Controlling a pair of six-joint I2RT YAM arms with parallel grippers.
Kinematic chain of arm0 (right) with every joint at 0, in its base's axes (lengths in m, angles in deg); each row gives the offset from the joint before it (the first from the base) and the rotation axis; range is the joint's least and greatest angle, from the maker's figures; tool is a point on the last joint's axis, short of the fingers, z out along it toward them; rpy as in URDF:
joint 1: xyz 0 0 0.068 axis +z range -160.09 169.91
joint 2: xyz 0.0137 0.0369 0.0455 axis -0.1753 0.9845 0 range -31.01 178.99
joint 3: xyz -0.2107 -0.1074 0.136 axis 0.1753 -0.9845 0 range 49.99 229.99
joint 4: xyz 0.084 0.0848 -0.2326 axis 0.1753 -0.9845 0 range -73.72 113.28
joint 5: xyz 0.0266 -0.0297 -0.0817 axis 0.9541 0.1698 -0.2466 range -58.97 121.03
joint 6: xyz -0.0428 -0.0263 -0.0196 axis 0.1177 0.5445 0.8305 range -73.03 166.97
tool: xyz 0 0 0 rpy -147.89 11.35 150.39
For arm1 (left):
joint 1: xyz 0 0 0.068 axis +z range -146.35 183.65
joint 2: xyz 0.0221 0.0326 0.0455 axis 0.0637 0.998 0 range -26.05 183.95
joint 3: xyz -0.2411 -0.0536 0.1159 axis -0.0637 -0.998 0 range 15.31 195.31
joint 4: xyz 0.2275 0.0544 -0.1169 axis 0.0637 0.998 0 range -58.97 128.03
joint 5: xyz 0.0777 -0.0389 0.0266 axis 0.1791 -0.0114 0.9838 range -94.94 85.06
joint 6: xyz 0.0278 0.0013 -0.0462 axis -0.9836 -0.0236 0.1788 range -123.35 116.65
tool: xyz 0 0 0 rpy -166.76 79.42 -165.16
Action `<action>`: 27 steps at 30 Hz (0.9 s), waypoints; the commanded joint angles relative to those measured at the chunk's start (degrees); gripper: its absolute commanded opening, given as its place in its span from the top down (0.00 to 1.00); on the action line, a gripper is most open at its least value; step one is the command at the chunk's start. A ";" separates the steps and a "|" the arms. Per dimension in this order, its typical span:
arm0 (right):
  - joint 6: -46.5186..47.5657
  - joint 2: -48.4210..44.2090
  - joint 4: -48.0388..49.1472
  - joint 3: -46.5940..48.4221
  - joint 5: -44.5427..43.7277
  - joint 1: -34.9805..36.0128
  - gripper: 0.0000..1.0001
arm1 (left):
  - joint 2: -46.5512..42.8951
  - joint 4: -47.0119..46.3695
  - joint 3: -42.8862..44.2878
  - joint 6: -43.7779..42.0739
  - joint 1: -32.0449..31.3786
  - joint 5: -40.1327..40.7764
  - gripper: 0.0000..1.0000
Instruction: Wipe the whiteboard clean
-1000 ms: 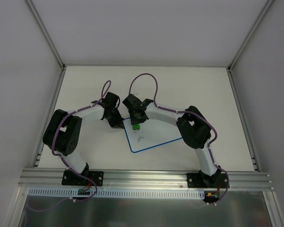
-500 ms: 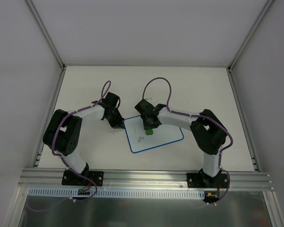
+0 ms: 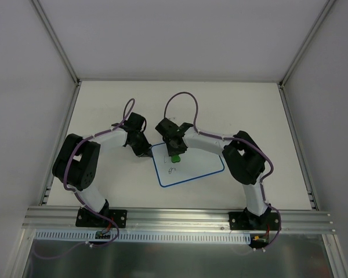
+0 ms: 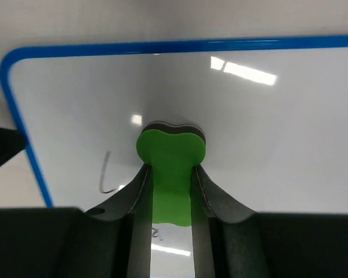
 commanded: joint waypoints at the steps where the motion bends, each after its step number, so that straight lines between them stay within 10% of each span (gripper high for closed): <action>1: 1.26 4.68 -1.01 3.26 6.08 3.51 1.00 | 0.46 0.82 -0.91 0.10 0.49 1.65 1.00; 27: 0.12 -11.56 -5.41 -18.08 -5.86 1.85 1.00 | 0.98 0.38 -0.65 1.33 1.54 2.09 1.00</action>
